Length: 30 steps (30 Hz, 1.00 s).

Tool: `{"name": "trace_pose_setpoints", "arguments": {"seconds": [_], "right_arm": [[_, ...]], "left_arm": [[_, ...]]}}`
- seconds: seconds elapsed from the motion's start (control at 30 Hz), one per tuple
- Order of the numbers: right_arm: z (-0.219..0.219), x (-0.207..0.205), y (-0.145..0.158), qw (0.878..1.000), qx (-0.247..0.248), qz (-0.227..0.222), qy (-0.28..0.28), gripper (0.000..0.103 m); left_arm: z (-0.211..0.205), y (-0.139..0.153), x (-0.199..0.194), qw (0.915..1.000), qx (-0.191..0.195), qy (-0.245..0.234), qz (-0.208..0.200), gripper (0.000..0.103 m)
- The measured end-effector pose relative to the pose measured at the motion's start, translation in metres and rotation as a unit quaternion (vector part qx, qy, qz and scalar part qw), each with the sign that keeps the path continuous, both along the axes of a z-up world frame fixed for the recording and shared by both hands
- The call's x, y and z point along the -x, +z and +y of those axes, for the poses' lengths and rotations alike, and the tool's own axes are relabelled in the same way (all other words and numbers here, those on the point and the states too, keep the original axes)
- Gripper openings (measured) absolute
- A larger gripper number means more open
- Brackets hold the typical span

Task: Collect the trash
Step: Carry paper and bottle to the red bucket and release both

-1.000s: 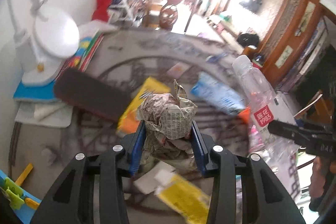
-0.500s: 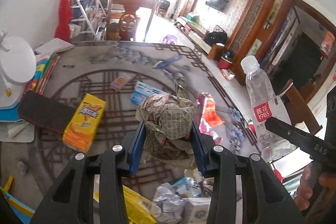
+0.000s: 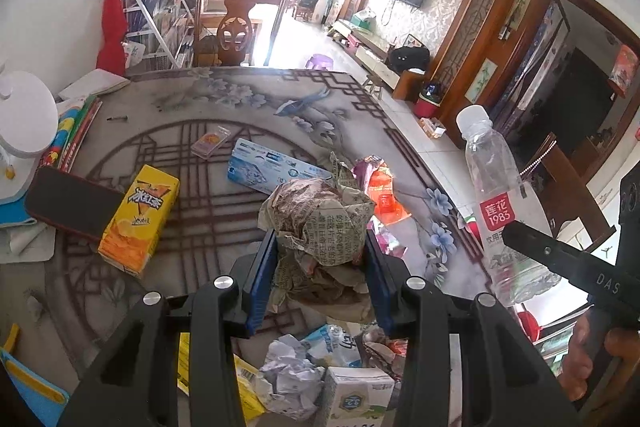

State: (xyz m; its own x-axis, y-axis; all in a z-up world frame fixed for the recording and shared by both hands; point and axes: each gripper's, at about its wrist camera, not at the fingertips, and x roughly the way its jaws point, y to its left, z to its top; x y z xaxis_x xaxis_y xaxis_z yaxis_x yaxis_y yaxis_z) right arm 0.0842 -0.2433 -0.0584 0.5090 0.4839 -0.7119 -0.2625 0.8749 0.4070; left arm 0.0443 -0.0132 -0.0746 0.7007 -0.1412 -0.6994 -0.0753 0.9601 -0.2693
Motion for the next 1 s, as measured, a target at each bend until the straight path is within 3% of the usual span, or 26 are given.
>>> {"name": "trace_pose_setpoints", "arguments": {"seconds": [0.63,1.0], "right_arm": [[-0.083,-0.033,-0.007,1.000,-0.019,0.007,-0.001,0.056],[-0.144,-0.045,-0.016,0.999,-0.024,0.018,-0.032,0.056]], "left_arm": [[-0.083,0.006,-0.029,0.9999,-0.008,0.000,0.009,0.039],[-0.143,0.008,-0.050,0.9995,-0.012,-0.029,0.010,0.039]]}}
